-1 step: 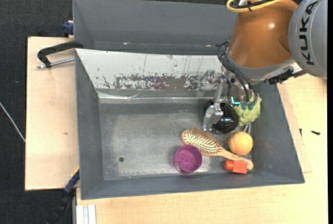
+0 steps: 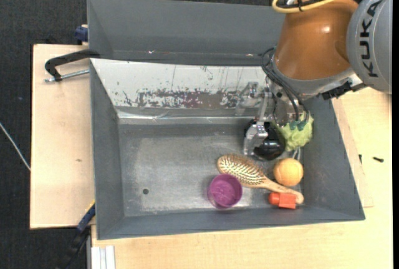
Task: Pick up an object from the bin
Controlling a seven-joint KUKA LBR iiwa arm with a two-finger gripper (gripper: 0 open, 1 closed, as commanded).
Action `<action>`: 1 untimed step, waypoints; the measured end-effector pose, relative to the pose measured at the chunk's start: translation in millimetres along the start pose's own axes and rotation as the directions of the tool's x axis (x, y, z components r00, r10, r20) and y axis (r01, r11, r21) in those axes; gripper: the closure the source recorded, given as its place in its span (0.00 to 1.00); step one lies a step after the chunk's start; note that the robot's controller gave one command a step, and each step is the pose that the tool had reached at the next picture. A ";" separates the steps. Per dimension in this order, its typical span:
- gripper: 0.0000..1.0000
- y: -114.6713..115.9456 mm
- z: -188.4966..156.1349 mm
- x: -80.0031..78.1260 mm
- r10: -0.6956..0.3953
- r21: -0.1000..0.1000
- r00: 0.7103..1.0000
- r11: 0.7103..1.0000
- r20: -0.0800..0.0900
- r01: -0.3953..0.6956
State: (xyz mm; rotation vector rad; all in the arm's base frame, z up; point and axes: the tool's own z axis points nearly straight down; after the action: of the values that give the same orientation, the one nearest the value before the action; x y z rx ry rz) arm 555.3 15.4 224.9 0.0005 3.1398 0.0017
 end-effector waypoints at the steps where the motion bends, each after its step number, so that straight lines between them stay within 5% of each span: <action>1: 0.00 2.1 70.1 24.0 -0.008 0.000 1.000 1.000 0.003 0.008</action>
Offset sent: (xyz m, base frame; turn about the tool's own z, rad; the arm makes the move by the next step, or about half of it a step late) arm -0.0580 0.0047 -0.0649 -0.0409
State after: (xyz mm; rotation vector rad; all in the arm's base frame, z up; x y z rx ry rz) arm 531.4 17.5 154.8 -0.0118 3.1364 0.0015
